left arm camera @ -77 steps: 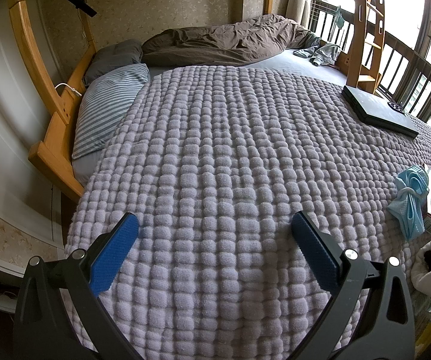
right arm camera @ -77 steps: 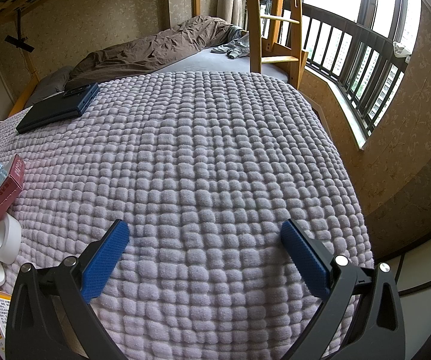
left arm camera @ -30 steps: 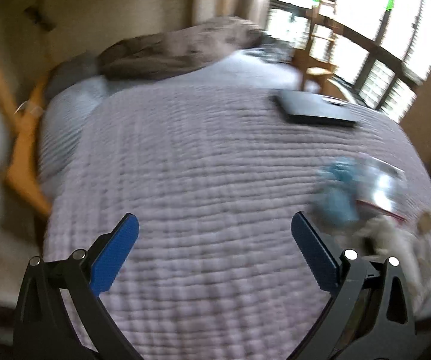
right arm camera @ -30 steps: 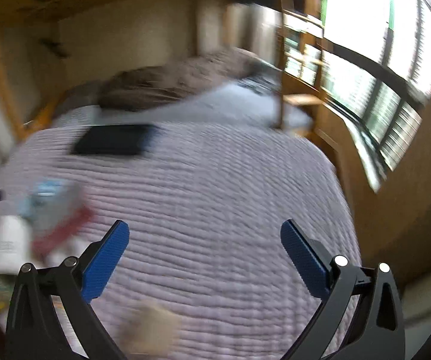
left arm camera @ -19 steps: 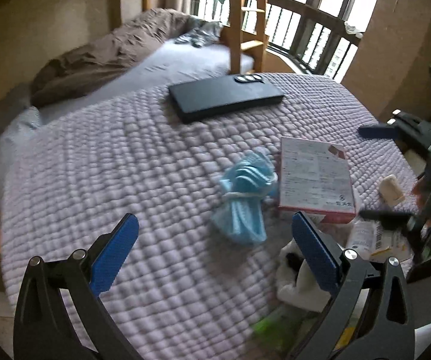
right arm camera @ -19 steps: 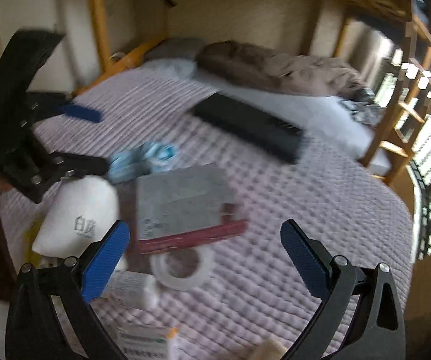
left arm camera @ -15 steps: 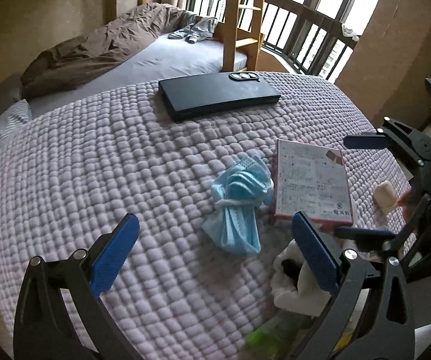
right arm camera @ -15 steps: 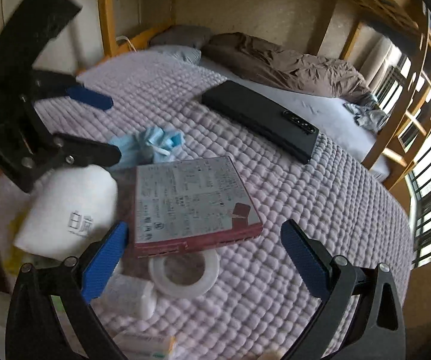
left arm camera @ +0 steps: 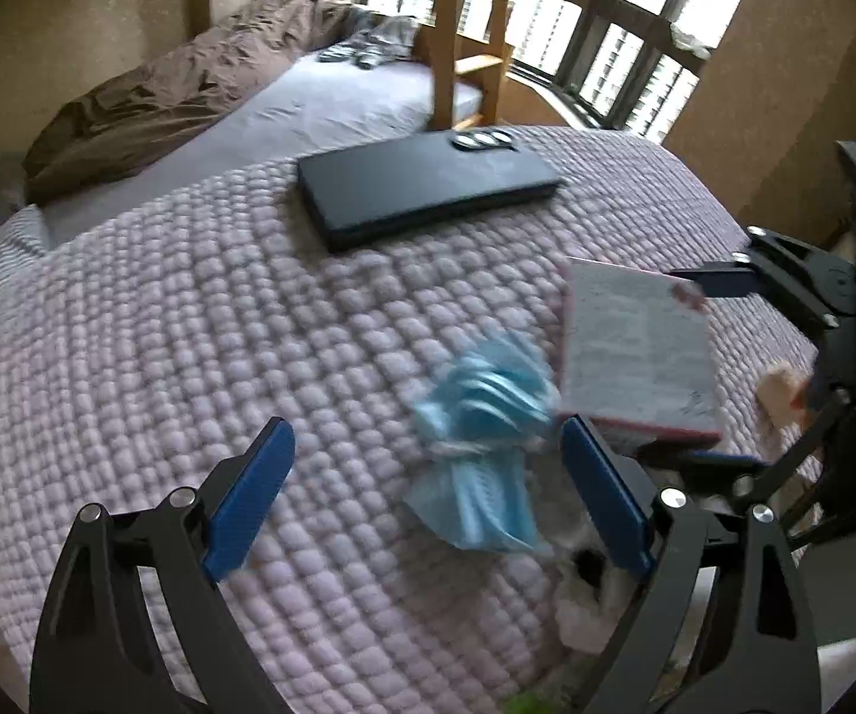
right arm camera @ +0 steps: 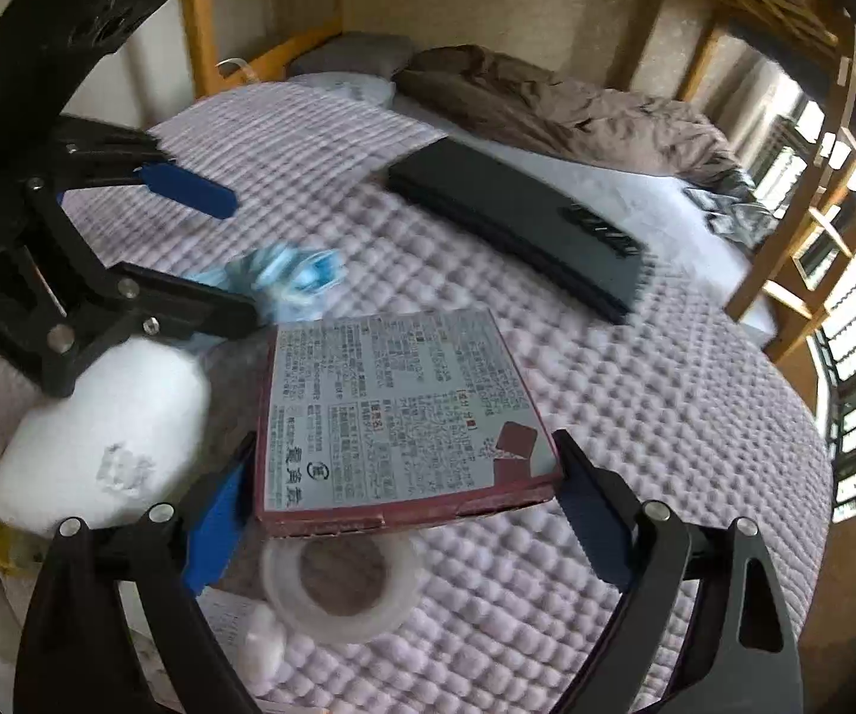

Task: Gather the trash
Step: 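Grasp the blue face mask with the left tool while the right tool grasps the pink medicine box, then carry the mask and pink box with both tools over the white trash bin, then open both tools to drop the mask and pink box into the bin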

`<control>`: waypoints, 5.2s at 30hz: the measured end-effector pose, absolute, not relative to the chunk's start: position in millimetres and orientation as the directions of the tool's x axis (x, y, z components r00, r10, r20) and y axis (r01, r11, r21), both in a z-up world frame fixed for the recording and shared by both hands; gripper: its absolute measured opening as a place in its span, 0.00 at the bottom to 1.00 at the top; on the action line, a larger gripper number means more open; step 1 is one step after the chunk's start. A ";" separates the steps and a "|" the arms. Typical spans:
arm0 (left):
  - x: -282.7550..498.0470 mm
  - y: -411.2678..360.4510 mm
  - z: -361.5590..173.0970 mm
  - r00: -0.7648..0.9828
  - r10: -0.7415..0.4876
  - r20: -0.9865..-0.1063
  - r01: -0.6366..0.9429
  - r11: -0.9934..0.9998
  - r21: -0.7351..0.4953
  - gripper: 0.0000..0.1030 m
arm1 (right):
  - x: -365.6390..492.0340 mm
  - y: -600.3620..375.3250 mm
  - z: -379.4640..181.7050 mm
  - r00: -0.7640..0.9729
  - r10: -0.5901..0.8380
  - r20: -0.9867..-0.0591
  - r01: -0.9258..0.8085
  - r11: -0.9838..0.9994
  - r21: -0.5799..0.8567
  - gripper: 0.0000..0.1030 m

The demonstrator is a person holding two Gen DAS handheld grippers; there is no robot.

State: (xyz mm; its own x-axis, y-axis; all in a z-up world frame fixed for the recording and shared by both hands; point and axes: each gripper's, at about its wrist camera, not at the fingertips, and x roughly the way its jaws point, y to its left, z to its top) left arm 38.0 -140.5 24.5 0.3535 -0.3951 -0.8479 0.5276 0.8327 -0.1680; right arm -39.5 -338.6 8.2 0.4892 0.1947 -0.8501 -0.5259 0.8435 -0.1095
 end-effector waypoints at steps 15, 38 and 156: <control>31.4 -168.4 11.2 0.387 -0.315 -0.867 0.575 0.817 -0.040 0.53 | -24.1 -358.8 -1.6 0.487 0.152 -0.860 -0.425 0.902 -0.081 0.88; -2.9 -135.9 54.3 0.568 -0.288 -0.771 0.406 0.913 -0.042 0.34 | -33.8 -395.6 33.5 0.562 0.226 -0.795 -0.301 0.952 0.058 0.85; -254.1 -159.3 -37.8 0.296 -0.265 -0.918 0.530 0.845 -0.073 0.34 | -320.2 -412.8 -58.5 0.276 0.435 -0.857 -0.427 0.855 0.296 0.85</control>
State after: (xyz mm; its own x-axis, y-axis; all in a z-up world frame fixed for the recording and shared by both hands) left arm -254.1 -159.3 -37.8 0.2959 -0.2651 -0.9177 0.5304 0.8446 -0.0730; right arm -320.2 -412.8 -58.5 0.2758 0.4348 -0.8572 -0.4265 0.8546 0.2963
